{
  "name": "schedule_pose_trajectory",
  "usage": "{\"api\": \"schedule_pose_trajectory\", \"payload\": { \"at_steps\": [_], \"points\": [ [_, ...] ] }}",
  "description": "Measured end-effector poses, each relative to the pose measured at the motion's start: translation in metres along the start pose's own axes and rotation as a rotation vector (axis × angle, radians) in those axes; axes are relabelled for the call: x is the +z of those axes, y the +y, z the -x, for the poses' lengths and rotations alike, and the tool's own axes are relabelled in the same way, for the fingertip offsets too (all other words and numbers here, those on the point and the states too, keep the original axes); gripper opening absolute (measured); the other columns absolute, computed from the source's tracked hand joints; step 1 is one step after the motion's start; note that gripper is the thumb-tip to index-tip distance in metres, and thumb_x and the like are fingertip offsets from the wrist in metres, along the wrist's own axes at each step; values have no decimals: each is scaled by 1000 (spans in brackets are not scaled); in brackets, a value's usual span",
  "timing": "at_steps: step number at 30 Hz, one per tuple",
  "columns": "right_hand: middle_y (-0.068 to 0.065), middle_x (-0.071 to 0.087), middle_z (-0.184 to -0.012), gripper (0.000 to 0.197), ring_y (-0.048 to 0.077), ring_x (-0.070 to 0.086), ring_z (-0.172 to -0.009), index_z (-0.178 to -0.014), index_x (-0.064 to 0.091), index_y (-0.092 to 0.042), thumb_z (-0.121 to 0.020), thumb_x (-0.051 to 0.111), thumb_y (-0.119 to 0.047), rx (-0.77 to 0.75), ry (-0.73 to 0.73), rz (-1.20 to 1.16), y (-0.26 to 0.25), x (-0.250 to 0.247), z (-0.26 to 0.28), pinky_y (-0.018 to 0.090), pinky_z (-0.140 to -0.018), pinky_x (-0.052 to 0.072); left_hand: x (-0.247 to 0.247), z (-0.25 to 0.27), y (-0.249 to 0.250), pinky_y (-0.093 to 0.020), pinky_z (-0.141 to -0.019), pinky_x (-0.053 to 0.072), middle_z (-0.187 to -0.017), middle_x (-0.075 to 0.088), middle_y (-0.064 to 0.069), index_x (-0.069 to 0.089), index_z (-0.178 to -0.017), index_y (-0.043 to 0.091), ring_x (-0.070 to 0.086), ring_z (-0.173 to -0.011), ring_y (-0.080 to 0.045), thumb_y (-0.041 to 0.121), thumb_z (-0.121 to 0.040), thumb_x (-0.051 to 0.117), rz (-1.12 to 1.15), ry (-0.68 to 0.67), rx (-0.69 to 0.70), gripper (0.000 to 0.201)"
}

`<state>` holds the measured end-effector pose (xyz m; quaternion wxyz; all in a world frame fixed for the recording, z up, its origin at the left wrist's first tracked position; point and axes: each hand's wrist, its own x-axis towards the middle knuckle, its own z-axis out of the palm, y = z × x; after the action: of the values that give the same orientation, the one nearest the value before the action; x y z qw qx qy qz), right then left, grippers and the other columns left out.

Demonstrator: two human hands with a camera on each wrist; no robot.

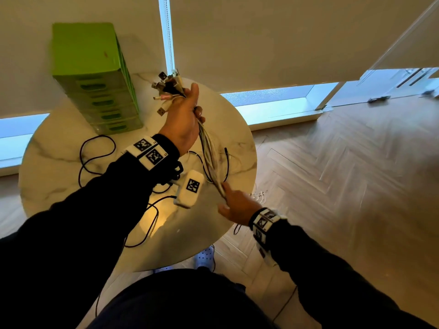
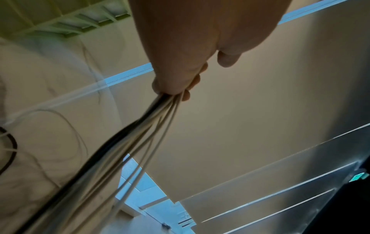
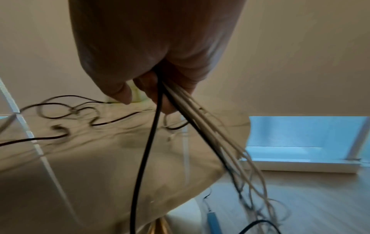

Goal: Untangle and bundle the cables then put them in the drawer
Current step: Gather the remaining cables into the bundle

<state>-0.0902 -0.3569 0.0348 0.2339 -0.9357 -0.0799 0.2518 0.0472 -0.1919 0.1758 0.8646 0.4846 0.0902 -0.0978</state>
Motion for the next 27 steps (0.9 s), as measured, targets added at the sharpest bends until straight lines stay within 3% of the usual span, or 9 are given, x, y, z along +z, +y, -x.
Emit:
{"api": "schedule_pose_trajectory", "payload": {
  "at_steps": [5, 9, 12, 15, 18, 21, 23, 25, 27],
  "points": [
    [14, 68, -95, 66, 33, 64, -88, -149, 24, -15, -94, 58, -30, -66, -165, 71, 1, 23, 0, 37, -73, 49, -26, -4, 5, -24, -50, 26, -60, 31, 9, 37, -79, 24, 25, -51, -9, 32, -105, 50, -173, 2, -58, 31],
    [6, 63, -89, 34, 28, 62, -82, -123, 43, -18, -92, 57, -21, 48, -160, 17, 34, 0, 1, 39, -74, 53, -51, -5, 13, -26, -47, 24, -61, 25, 5, 39, -77, 26, 22, -53, -12, 35, -102, 55, -233, -10, -99, 32],
    [14, 67, -92, 23, 37, 65, -82, -111, 42, -18, -92, 54, -15, 72, -139, 141, 48, -19, -10, 47, -75, 57, -61, -1, 10, -26, -47, 25, -61, 25, 5, 41, -76, 26, 24, -51, -13, 33, -102, 56, -327, -18, -75, 31],
    [19, 66, -101, 38, 40, 66, -90, -128, 39, -19, -93, 50, -11, 58, -150, 265, 43, -24, -24, 45, -76, 54, -64, 1, 11, -24, -46, 32, -55, 31, 8, 41, -73, 25, 31, -45, -10, 33, -102, 55, -391, 18, -12, 34],
    [20, 59, -127, 62, 39, 60, -114, -151, 26, -19, -95, 50, -9, -1, -323, 412, 18, -7, -32, 44, -92, 48, -71, 1, 14, -25, -46, 33, -54, 34, 9, 42, -72, 24, 33, -47, -12, 34, -103, 54, -437, 73, 63, 34],
    [17, 48, -144, 74, 35, 50, -129, -157, 19, -17, -96, 61, -24, -115, -481, 440, -1, 2, -37, 40, -103, 40, -84, 1, 12, -25, -46, 31, -52, 34, 10, 40, -70, 25, 31, -44, -12, 35, -102, 55, -449, 119, 81, 37],
    [13, 52, -141, 75, 33, 52, -126, -148, 36, -16, -89, 71, -46, -179, -584, 350, -3, -1, -41, 38, -100, 41, -91, 2, 10, -25, -44, 30, -51, 33, 10, 39, -70, 25, 30, -42, -11, 35, -102, 55, -436, 140, 82, 38],
    [10, 62, -124, 59, 32, 58, -112, -122, 54, -18, -87, 63, -64, -159, -649, 248, 0, -11, -46, 36, -89, 43, -94, 3, 8, -25, -43, 30, -52, 32, 9, 40, -70, 25, 30, -42, -10, 34, -102, 55, -408, 152, 78, 37],
    [8, 66, -109, 57, 28, 61, -100, -106, 59, -16, -95, 41, -69, -95, -581, 131, 11, -25, -54, 39, -88, 46, -92, 4, 4, -24, -43, 30, -52, 31, 9, 39, -69, 25, 29, -41, -10, 33, -102, 56, -379, 163, 70, 38]
  ]
}}
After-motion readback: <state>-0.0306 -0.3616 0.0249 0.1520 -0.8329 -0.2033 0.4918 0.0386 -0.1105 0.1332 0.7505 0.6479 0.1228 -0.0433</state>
